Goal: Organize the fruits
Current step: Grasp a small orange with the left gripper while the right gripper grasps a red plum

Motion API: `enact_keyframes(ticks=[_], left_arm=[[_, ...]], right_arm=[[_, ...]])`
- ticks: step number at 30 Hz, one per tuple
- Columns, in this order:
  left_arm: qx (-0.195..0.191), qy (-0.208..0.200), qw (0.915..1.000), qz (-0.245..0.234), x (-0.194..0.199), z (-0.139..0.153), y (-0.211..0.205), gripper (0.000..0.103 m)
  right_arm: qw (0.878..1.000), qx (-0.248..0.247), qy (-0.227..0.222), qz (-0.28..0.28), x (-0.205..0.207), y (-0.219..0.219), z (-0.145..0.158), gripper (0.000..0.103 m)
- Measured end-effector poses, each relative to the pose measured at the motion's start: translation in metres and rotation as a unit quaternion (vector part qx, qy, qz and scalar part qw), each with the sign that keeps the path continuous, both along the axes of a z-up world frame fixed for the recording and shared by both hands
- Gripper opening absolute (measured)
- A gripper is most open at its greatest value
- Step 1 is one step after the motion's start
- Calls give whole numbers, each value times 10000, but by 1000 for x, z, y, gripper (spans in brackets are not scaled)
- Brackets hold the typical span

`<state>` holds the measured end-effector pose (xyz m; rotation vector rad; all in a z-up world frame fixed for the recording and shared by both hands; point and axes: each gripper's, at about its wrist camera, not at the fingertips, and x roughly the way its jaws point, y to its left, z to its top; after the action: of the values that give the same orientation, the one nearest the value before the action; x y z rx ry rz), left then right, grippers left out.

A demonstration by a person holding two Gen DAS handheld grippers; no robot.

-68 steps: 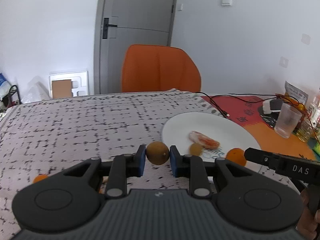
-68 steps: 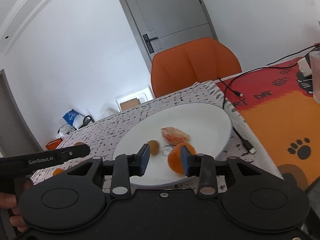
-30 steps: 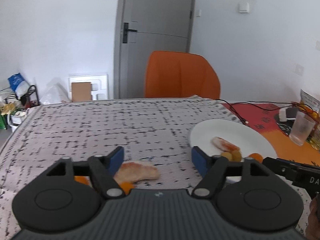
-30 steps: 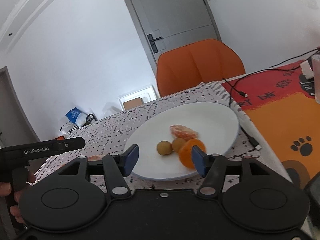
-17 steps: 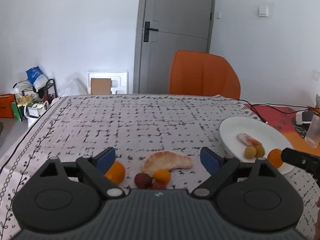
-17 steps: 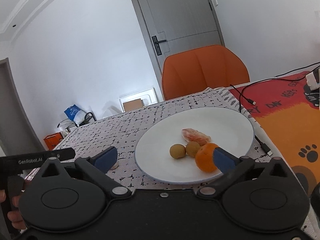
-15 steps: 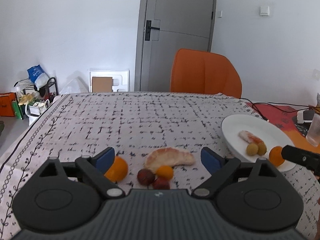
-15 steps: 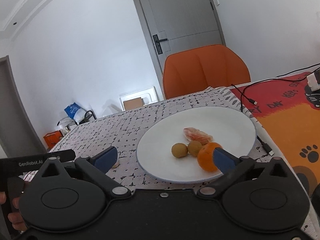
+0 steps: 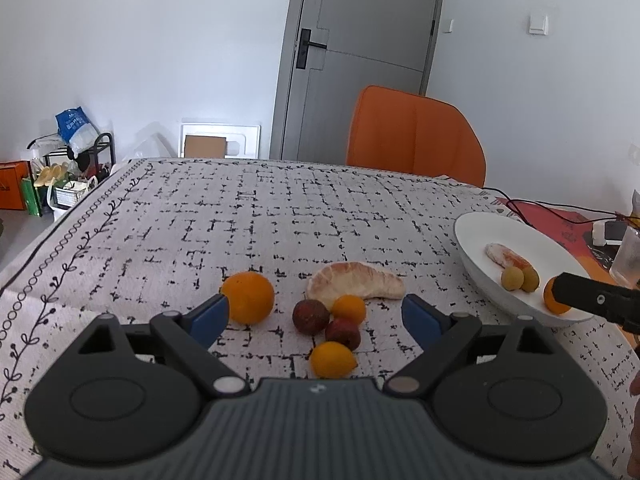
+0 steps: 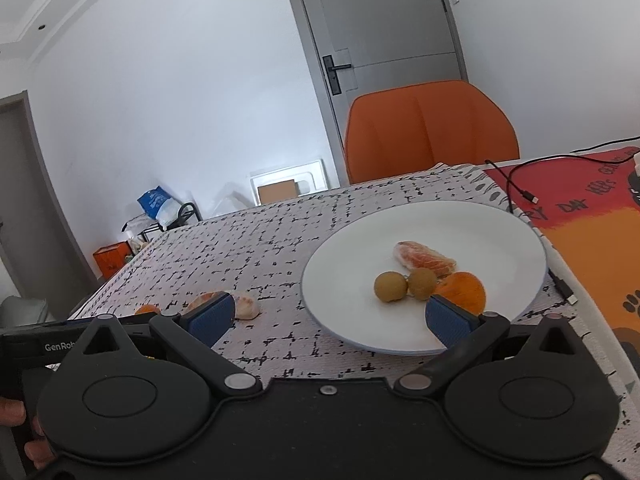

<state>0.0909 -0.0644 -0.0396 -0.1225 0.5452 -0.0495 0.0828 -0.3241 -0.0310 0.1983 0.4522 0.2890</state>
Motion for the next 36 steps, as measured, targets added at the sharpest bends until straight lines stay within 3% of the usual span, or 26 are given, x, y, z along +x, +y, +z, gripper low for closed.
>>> enact_keyframes(ticks=[4, 6, 11, 12, 26, 34, 36], left_arm=[[-101, 80, 9999, -77, 0, -6, 2, 89], [-176, 122, 9997, -146, 0, -10, 3, 80], [-488, 549, 9967, -333, 8, -24, 10, 26], [-463, 496, 9971, -330, 6, -25, 12, 23], [-528, 324, 9981, 62, -5, -18, 48, 23], [-520, 198, 9981, 283, -16, -10, 73, 23], [-541, 164, 9978, 345, -18, -9, 80, 23]], right_arm=[[10000, -54, 22, 57, 1, 7, -1, 103], [9999, -82, 35, 81, 2, 11, -1, 103], [9997, -148, 67, 169, 5, 22, -2, 103], [9997, -164, 82, 189, 6, 25, -3, 103], [9952, -429, 122, 874, 13, 73, -5, 101], [9920, -452, 236, 1154, 22, 103, -8, 85], [9911, -467, 334, 1199, 25, 110, -11, 74]])
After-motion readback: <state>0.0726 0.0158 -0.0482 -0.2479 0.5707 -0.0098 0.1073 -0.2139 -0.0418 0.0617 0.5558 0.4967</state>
